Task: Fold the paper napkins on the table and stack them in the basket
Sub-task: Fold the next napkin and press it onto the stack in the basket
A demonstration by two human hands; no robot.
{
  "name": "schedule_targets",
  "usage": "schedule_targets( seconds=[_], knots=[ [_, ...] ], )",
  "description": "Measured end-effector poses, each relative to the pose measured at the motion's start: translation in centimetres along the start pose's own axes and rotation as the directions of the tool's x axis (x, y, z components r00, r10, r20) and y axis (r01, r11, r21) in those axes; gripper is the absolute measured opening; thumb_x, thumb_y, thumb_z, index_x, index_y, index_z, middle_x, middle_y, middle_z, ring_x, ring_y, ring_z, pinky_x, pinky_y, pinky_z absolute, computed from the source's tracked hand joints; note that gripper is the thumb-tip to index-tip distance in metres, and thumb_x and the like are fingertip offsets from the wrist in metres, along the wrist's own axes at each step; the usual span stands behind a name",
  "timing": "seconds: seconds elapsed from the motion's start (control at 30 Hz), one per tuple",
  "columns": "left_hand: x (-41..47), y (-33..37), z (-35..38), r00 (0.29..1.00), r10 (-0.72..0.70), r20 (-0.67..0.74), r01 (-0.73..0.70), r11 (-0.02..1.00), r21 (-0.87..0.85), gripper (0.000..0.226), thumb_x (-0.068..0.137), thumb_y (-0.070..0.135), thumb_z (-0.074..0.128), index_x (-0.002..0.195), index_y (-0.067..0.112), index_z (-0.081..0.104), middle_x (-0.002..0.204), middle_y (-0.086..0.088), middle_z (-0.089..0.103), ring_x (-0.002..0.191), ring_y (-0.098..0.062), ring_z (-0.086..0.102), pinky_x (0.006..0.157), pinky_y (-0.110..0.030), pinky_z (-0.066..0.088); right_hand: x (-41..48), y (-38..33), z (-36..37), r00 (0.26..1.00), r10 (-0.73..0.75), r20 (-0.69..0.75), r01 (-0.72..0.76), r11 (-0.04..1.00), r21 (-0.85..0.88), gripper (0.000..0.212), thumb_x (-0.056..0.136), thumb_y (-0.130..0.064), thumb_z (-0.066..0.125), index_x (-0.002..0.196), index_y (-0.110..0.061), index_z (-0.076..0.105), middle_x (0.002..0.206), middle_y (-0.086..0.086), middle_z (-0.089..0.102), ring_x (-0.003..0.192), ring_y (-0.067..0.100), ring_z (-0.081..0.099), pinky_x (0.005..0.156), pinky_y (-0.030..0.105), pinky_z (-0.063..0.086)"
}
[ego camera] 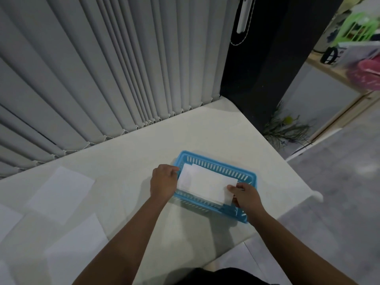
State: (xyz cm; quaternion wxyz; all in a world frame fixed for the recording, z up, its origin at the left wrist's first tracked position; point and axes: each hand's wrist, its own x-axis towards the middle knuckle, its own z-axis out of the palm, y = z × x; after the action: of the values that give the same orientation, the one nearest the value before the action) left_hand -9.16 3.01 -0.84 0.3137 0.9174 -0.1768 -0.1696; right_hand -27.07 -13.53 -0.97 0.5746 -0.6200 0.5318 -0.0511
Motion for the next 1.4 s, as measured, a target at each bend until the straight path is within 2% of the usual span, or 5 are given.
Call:
schedule_targets(
  seconds=[0.2,0.33,0.73,1.0,1.4],
  knots=[
    [1.0,0.1,0.0,0.987,-0.082,0.138,0.051,0.975,0.216,0.041,0.098,0.021,0.032,0.121,0.035,0.063,0.155,-0.001,0.029,0.142,-0.023,0.019,0.113,-0.041,0.029,0.2,-0.5,0.0,0.997,-0.054,-0.061,0.051,0.997,-0.05,0.014,0.087,-0.016,0.063,0.075,-0.01,0.064,0.064,0.004,0.062,0.057,0.017,0.056,0.066,0.034,0.047],
    [1.0,0.0,-0.2,0.972,-0.105,0.209,0.055,0.971,0.231,0.046,0.098,0.019,0.028,0.125,0.038,0.06,0.16,-0.002,0.02,0.144,-0.023,0.013,0.116,-0.042,0.025,0.2,-1.0,0.5,0.996,-0.079,-0.048,0.076,0.995,-0.062,0.014,0.088,-0.016,0.063,0.075,-0.01,0.064,0.065,0.004,0.062,0.06,0.018,0.057,0.066,0.033,0.047],
    [1.0,-0.4,-0.4,0.962,-0.115,0.247,0.06,0.974,0.217,0.05,0.098,0.015,0.025,0.128,0.039,0.056,0.161,-0.002,0.016,0.144,-0.023,0.013,0.115,-0.037,0.026,0.2,-1.4,1.5,0.997,-0.06,-0.041,0.06,0.998,0.005,0.012,0.089,-0.015,0.064,0.078,-0.01,0.063,0.07,0.005,0.061,0.061,0.017,0.055,0.07,0.035,0.048],
    [0.8,-0.4,-0.3,0.959,-0.117,0.258,0.057,0.972,0.228,0.047,0.1,0.019,0.024,0.132,0.038,0.053,0.161,-0.003,0.016,0.144,-0.024,0.012,0.116,-0.04,0.025,-0.3,-1.2,1.9,1.0,0.001,-0.022,0.001,0.996,0.089,0.024,0.089,-0.011,0.062,0.066,-0.009,0.058,0.055,0.004,0.052,0.052,0.016,0.047,0.056,0.03,0.042],
    [0.6,-0.8,-0.4,0.953,-0.109,0.282,0.031,0.963,0.269,0.047,0.101,0.022,0.023,0.133,0.041,0.05,0.161,-0.004,0.016,0.144,-0.026,0.011,0.117,-0.04,0.021,-0.3,-1.0,1.6,0.999,0.008,-0.037,-0.005,0.997,0.08,0.011,0.089,-0.016,0.064,0.078,-0.012,0.063,0.073,0.005,0.062,0.061,0.016,0.056,0.059,0.026,0.044]
  ],
)
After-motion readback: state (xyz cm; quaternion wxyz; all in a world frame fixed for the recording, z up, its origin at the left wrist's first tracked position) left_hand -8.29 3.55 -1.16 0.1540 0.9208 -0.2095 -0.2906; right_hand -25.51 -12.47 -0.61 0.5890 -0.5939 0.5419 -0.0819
